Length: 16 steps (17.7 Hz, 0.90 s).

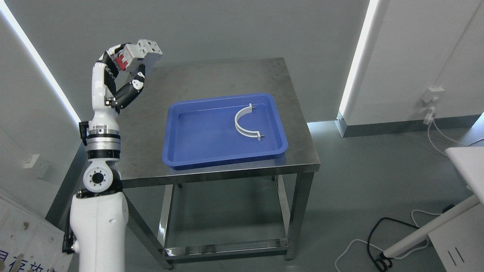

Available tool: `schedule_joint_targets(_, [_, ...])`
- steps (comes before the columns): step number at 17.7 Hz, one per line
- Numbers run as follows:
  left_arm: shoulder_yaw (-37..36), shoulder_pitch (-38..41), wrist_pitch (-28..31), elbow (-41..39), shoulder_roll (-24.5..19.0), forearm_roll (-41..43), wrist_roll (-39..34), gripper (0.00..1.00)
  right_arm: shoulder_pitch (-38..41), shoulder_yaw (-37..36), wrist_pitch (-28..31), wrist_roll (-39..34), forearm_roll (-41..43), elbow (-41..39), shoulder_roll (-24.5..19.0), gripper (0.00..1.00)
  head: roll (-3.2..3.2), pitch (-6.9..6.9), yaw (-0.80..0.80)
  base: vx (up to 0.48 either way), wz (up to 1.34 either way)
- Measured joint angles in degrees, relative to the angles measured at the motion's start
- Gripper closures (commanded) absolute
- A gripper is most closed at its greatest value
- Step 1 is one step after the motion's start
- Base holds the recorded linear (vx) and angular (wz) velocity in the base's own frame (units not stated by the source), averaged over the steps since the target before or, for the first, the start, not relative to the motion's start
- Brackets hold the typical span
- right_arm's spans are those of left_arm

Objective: Place circuit breaker on shelf
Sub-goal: 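Hold the breaker in the left hand while turning toward the blue bin shelf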

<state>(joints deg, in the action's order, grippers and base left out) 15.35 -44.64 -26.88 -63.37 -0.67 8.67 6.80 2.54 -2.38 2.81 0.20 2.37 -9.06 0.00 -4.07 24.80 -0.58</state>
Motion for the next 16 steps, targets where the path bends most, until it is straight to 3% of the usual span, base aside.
schedule_joint_targets(6, [-2.1, 13.3, -0.5, -8.0, 0.3, -4.5, -0.1, 0.76, 0.0, 0.0, -0.1, 0.0, 0.0, 0.0, 0.0, 0.00, 0.00, 0.00, 0.00, -0.211, -0.05])
schedule_joint_targets(16, [-4.2, 20.2, 12.3, -21.4, 0.5, -10.0, -0.1, 0.76, 0.0, 0.0, -0.1, 0.0, 0.0, 0.0, 0.0, 0.00, 0.00, 0.00, 0.00, -0.380, 0.02])
